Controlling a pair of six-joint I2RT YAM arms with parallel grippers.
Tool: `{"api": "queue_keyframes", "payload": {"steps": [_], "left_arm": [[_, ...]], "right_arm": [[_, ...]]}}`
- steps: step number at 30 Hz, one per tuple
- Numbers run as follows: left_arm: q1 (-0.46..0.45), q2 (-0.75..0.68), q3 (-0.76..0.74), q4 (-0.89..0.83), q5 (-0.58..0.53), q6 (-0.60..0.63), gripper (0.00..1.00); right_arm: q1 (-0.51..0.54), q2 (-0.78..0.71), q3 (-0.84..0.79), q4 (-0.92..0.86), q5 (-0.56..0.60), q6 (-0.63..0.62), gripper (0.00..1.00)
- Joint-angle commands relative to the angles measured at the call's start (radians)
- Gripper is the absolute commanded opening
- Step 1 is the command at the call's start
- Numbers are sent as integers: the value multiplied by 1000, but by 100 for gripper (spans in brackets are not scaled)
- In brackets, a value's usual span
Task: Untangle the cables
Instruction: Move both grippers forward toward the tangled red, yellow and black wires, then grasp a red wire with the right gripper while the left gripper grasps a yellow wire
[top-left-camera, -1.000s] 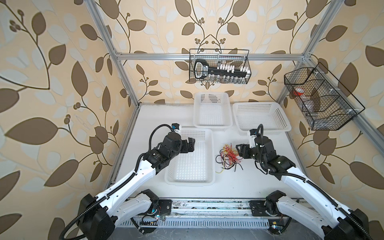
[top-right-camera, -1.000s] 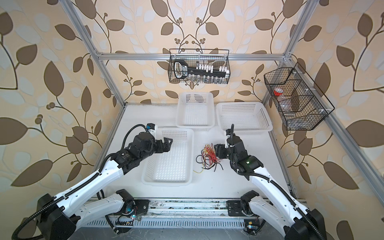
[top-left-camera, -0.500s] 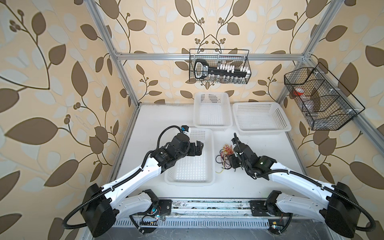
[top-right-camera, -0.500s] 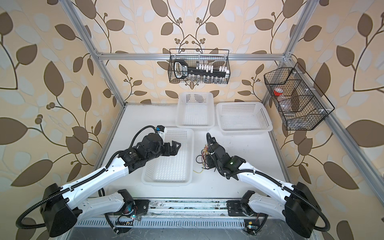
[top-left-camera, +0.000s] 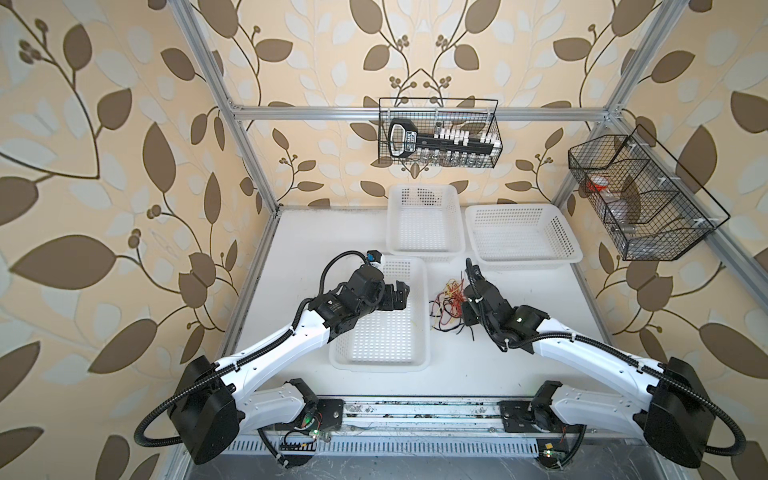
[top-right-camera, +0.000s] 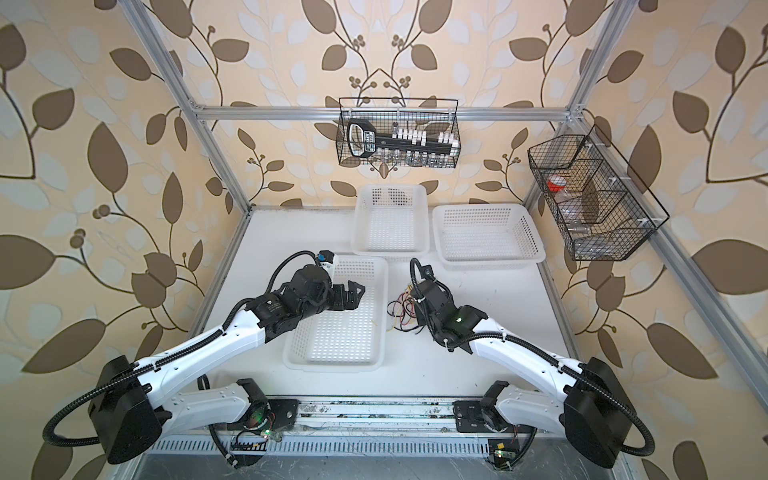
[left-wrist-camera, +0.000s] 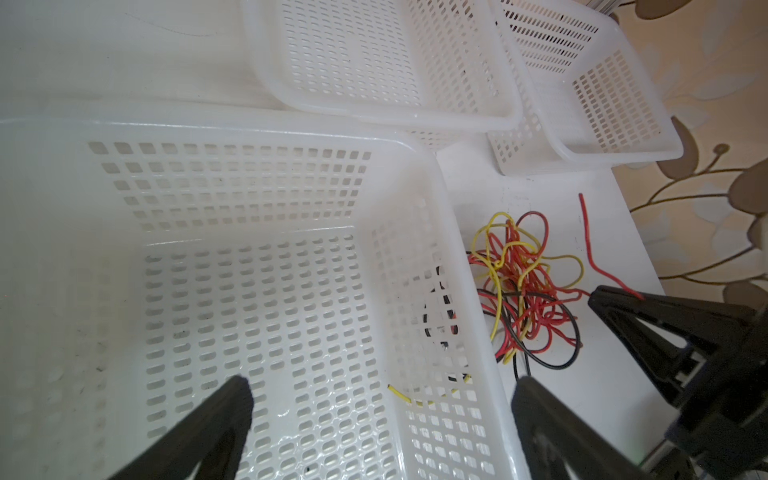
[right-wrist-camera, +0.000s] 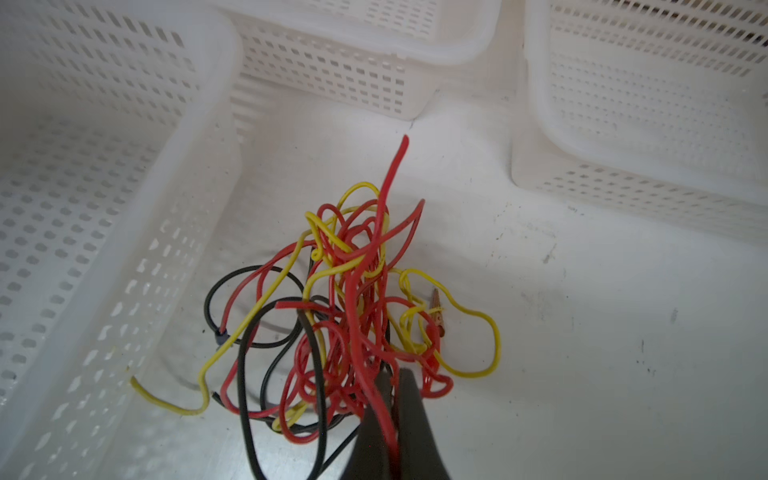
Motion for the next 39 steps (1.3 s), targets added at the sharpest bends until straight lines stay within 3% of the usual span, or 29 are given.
{"api": "queue_keyframes", "payload": {"steps": [1, 16, 26, 32, 39], "left_arm": [[-13, -8, 48, 42, -13, 23, 99], [-44, 59, 99, 121, 92, 75, 99], [-148, 205, 239, 135, 95, 136, 95], [-173, 304, 302, 158, 22, 128, 81], [-173, 373, 364, 188, 32, 121, 61]], "right_arm": [[3, -43, 67, 3, 58, -43, 0], [-16, -246, 117, -42, 86, -101, 0], [-16, -301, 123, -35, 58, -125, 0], [-16, -303, 119, -35, 36, -127, 0], [-17, -308, 104, -18, 5, -116, 0]]}}
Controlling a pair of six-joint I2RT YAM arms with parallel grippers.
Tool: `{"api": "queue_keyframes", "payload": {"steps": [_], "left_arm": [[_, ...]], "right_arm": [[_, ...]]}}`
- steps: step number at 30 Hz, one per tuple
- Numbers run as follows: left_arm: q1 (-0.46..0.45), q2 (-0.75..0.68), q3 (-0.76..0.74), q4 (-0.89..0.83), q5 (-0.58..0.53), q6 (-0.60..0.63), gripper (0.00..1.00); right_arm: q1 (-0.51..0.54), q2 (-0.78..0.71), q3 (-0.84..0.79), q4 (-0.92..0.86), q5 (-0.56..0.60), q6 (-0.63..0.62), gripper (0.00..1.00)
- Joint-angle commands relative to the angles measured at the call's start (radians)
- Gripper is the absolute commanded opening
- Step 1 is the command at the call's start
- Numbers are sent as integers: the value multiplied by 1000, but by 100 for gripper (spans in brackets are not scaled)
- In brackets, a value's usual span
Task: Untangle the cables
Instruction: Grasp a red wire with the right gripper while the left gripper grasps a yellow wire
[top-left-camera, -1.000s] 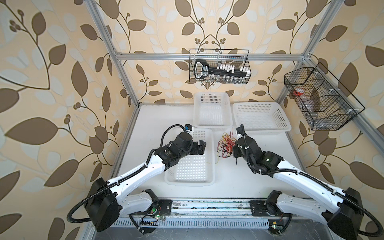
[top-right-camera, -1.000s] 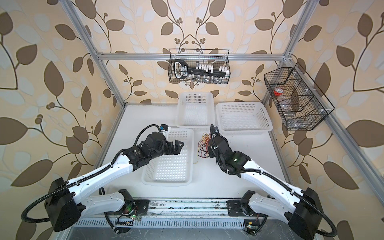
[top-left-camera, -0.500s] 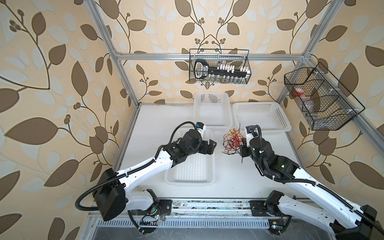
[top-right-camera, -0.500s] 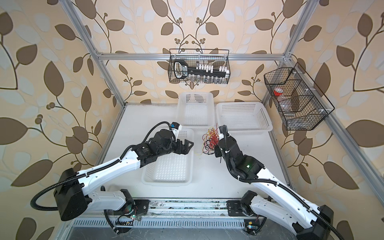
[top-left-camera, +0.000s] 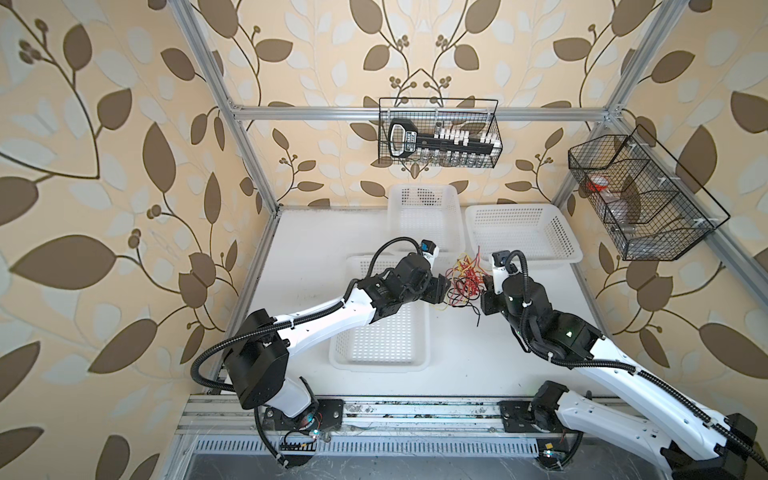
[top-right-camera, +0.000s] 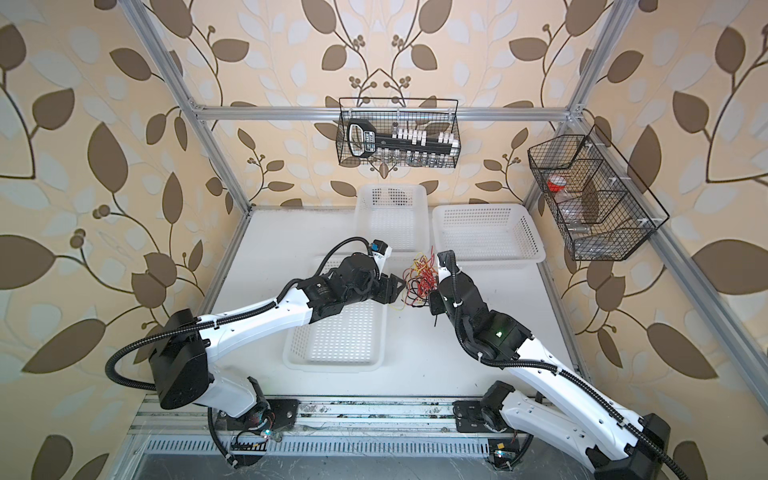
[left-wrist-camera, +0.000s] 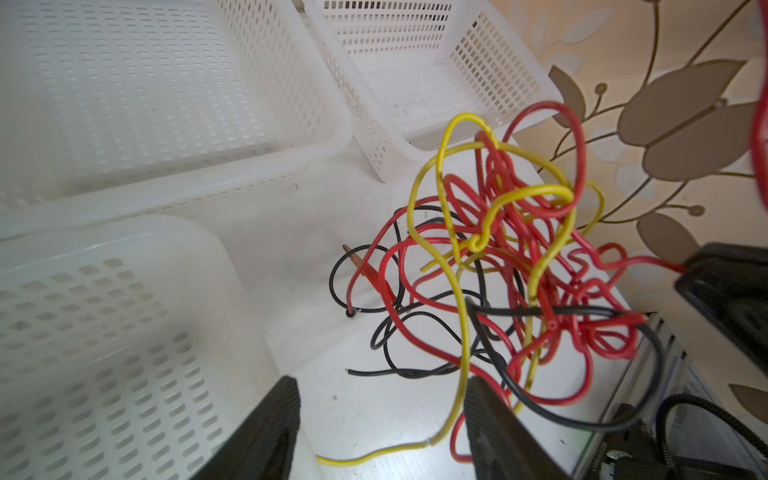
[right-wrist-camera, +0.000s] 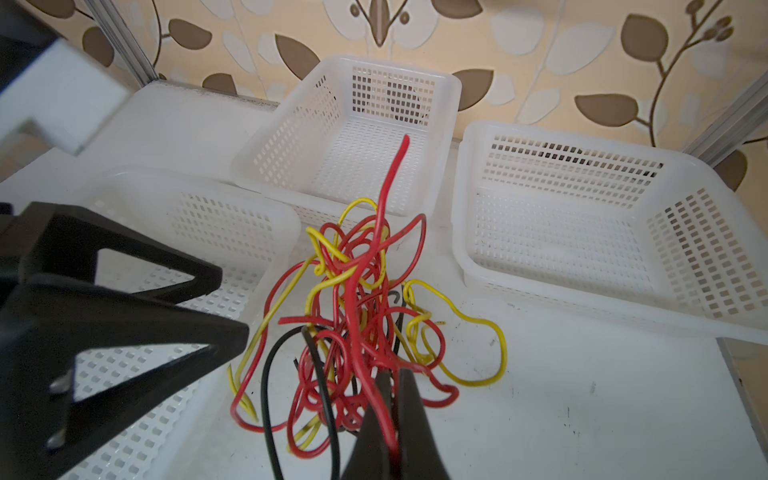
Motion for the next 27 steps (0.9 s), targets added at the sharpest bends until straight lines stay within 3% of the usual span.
{"api": "queue_keyframes", "payload": {"steps": [1, 12, 17, 22, 27], "left_arm": [[-4, 20, 69, 49, -18, 7, 60], [-4, 66, 136, 16, -37, 9, 47], [-4, 104, 178, -28, -43, 7, 28], [-4, 124, 186, -29, -31, -3, 25], [-3, 148, 207, -48, -6, -5, 31]], "right_arm": [[-5, -21, 18, 41, -20, 1, 0], [-5, -8, 5, 58, -32, 10, 0], [-5, -15, 7, 59, -34, 11, 0], [-5, -19, 5, 62, -31, 11, 0], [-5, -19, 0, 64, -29, 11, 0]]}}
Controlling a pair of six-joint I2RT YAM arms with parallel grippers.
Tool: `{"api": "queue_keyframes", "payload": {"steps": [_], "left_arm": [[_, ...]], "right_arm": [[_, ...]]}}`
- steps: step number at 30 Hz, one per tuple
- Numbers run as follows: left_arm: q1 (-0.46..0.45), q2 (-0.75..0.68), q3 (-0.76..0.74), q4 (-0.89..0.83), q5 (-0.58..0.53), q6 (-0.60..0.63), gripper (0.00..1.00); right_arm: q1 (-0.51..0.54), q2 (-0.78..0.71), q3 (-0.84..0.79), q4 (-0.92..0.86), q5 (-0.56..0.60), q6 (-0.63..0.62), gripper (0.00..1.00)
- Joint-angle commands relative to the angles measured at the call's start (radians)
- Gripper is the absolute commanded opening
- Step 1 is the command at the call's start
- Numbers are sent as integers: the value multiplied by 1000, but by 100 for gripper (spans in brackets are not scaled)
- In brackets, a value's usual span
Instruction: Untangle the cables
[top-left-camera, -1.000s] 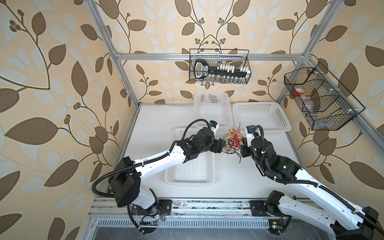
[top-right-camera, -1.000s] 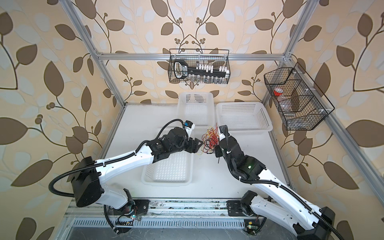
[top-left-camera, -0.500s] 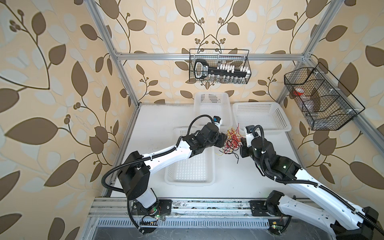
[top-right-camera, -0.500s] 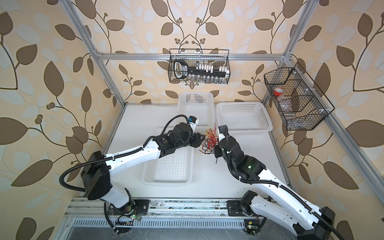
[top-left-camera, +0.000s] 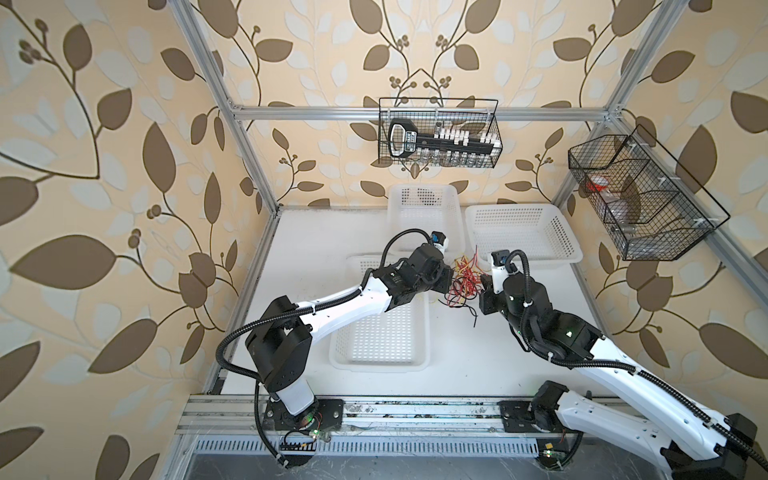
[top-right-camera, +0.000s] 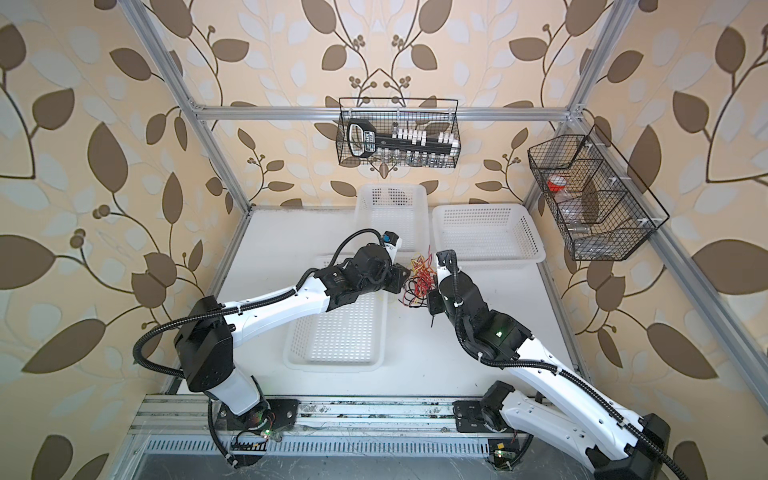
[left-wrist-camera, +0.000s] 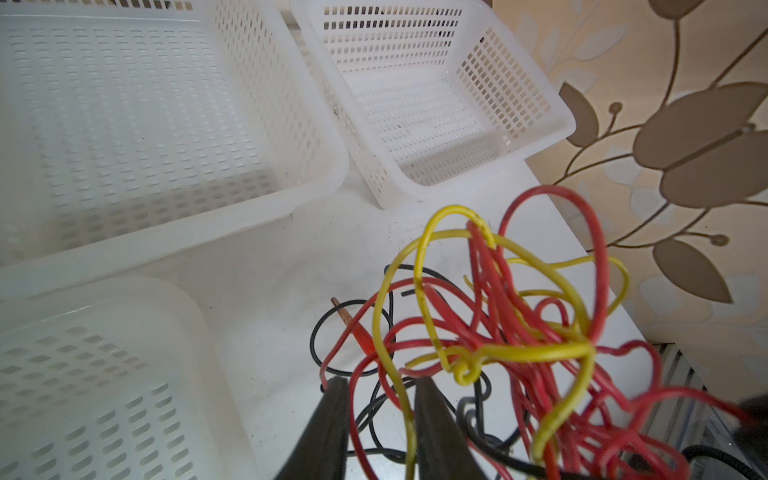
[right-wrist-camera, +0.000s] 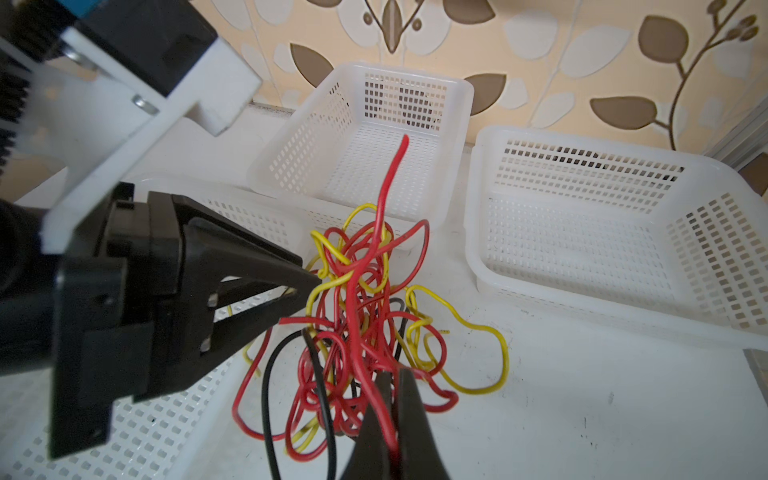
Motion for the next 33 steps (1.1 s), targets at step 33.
{"api": "queue_keyframes", "payload": {"steps": [33], "left_arm": [[-2, -209, 56, -33, -325, 155, 0]], "right_arm": [[-271, 102, -283, 129, 13, 302, 0]]}}
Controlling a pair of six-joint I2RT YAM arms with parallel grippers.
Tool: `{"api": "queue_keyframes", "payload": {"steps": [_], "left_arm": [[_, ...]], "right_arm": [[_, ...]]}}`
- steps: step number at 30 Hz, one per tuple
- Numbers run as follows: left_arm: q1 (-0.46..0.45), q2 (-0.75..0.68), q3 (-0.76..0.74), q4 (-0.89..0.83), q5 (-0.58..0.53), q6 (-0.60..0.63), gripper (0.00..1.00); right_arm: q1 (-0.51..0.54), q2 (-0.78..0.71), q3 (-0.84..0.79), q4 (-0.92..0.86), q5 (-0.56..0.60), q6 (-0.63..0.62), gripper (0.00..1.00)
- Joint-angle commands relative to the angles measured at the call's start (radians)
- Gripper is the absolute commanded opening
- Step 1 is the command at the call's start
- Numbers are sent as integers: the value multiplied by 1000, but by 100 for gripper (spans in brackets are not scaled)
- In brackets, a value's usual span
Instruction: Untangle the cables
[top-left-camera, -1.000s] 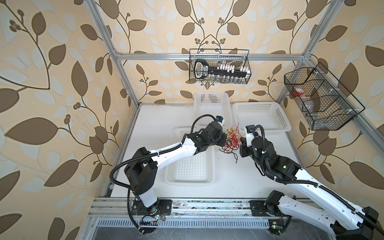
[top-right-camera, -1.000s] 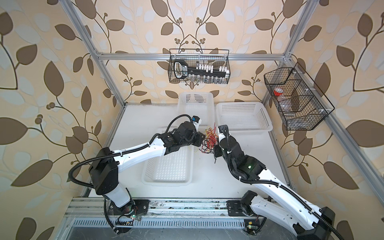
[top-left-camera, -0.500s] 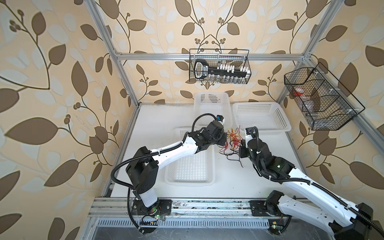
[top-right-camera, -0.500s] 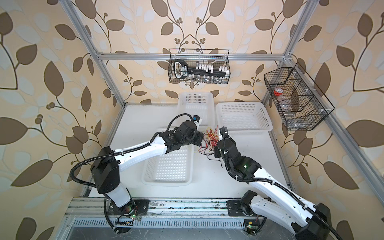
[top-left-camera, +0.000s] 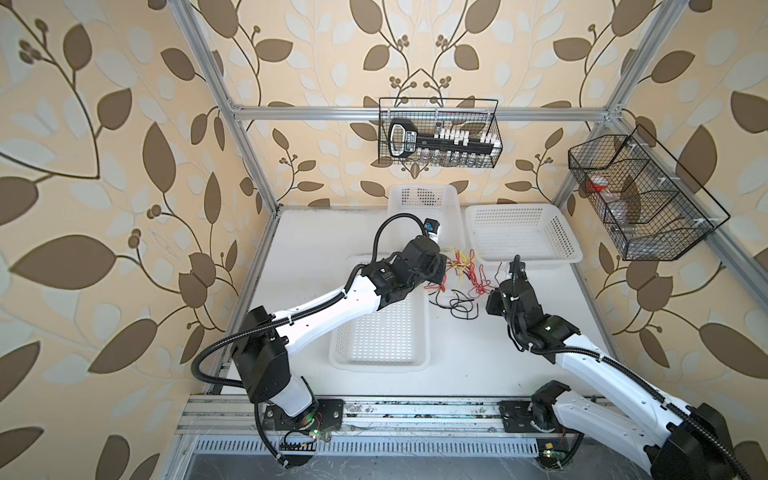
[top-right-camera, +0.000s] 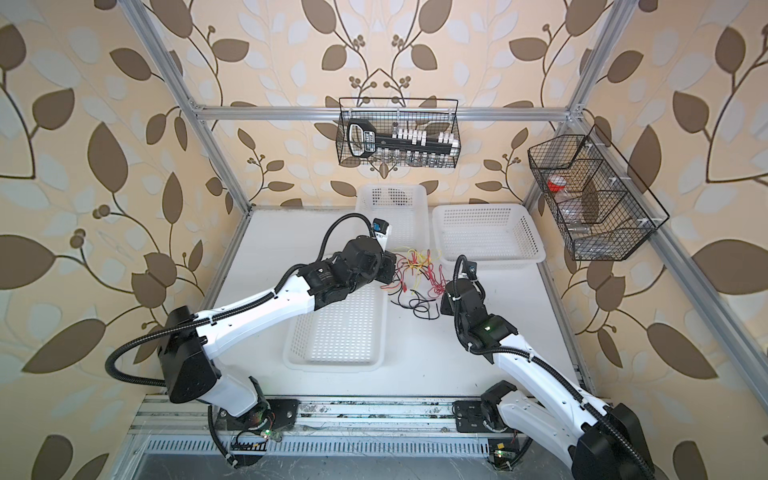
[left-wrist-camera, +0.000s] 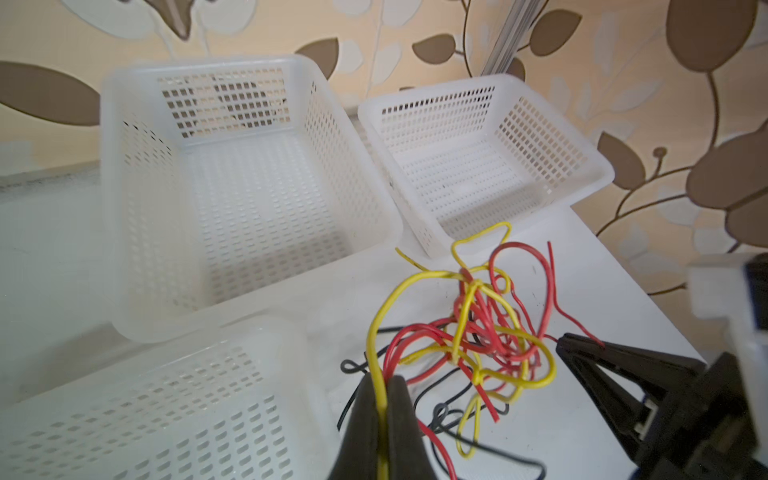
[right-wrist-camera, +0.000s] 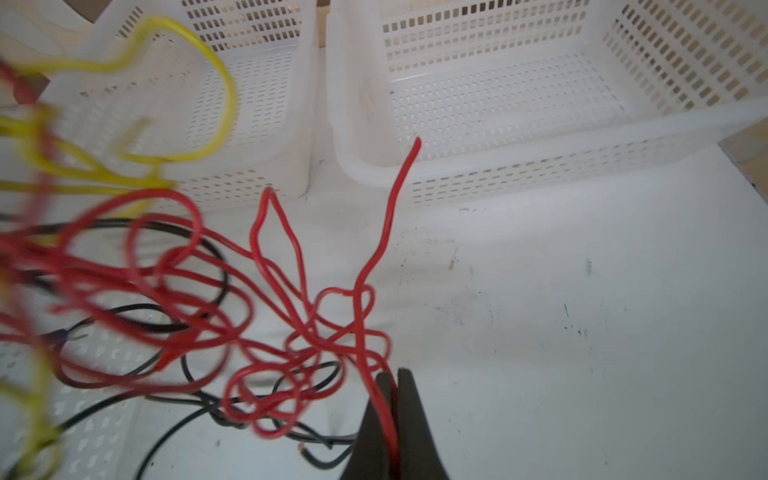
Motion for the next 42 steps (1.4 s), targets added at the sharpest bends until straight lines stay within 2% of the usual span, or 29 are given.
{"api": "queue_keyframes", "payload": {"steps": [1, 6, 12, 19, 23, 26, 30, 35, 42], "left_arm": [[3, -89, -7, 66, -99, 43, 0], [3, -143, -29, 80, -130, 60, 0], [3, -143, -39, 112, -69, 51, 0], [3, -103, -4, 91, -15, 42, 0], [3, -103, 5, 93, 5, 42, 0], [3, -57, 22, 80, 13, 44, 0], [3, -19, 38, 66, 36, 37, 0], [3, 21, 55, 64, 71, 27, 0], [3, 58, 75, 55, 109, 13, 0]], "right_arm": [[-25, 21, -30, -21, 27, 39, 0], [-37, 38, -39, -17, 24, 44, 0], [-41, 58, -40, -4, 3, 47, 0], [-40, 44, -42, 16, -69, 40, 0], [-40, 35, -41, 35, -150, 16, 0], [-30, 17, -34, 41, -226, -5, 24], [16, -84, -51, 57, -226, -21, 49], [22, -181, -28, 13, -234, -40, 58], [42, -237, 0, 70, -335, -48, 61]]}}
